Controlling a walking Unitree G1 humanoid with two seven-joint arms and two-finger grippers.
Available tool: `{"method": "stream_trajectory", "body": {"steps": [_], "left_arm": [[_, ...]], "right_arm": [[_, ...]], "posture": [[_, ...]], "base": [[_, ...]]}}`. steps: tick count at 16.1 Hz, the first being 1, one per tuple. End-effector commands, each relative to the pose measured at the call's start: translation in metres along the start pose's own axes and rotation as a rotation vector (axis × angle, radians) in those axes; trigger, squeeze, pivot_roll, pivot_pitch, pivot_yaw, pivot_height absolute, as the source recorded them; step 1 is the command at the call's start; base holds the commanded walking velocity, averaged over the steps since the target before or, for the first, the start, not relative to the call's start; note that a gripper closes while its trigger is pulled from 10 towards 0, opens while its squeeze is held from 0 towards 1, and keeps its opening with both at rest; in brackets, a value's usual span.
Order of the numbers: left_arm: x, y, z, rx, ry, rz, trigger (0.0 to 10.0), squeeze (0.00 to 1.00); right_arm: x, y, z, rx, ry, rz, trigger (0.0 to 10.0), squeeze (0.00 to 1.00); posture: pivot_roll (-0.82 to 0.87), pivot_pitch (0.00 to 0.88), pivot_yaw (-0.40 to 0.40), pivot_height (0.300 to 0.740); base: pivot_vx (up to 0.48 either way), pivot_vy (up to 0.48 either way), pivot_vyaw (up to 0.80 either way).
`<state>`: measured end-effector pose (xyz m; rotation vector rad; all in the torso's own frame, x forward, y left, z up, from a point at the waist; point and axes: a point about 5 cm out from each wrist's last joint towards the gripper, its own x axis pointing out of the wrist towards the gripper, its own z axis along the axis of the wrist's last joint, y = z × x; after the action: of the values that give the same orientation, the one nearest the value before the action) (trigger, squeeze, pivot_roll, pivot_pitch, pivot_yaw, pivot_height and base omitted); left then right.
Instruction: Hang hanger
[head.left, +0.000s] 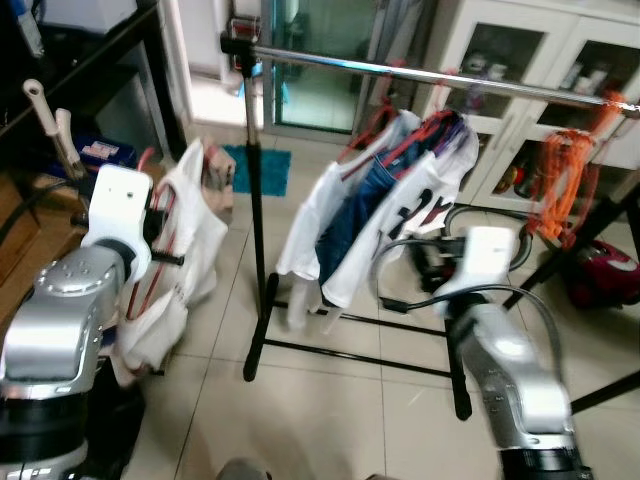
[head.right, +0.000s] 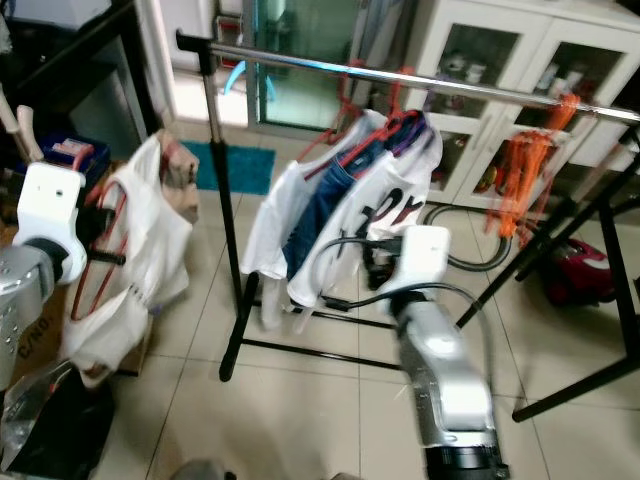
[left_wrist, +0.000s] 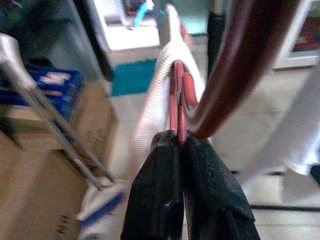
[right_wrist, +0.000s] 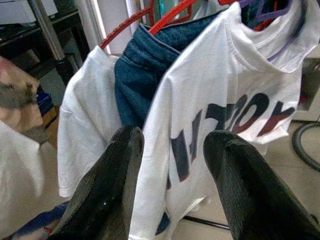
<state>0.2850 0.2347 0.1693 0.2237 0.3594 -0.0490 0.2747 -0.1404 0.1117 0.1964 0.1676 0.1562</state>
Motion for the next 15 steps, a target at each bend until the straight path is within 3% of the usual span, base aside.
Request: {"method": "stream_trajectory", "body": {"steps": [1,4,6,9,15], "left_arm": [[-0.002,-0.024,0.01,-0.003,-0.044,-0.121,10.0,0.0],[0.0,-0.033,0.007,-0.002,-0.036,-0.146,10.0,0.0],[0.009,-0.02,0.02,-0.007,-0.067,-0.054,10.0,0.0],[0.011,-0.003,0.025,0.022,-0.06,-0.01,10.0,0.0],[0.003,0.016,0.025,0.027,-0.034,0.04,10.0,0.0]], "right_arm": [[-0.005,-0.021,-0.002,0.016,0.03,-0.103,10.0,0.0],[-0.005,-0.023,0.0,-0.006,0.025,-0.092,10.0,0.0],[-0.004,-0.016,0.002,-0.008,0.027,-0.035,10.0,0.0],[-0.005,-0.004,-0.003,-0.03,0.083,0.072,10.0,0.0],[-0.007,-0.007,-0.008,-0.033,0.143,0.061,10.0,0.0]], "posture": [[0.11,0.042,-0.052,0.74],[0.1,0.051,-0.055,0.74],[0.11,0.051,-0.063,0.74],[0.11,0.047,-0.062,0.74],[0.11,0.054,-0.065,0.74]], "base": [[0.337,0.0,-0.8],[0.335,0.0,-0.64],[0.332,0.0,0.0],[0.329,0.0,0.0],[0.32,0.0,0.0]]}}
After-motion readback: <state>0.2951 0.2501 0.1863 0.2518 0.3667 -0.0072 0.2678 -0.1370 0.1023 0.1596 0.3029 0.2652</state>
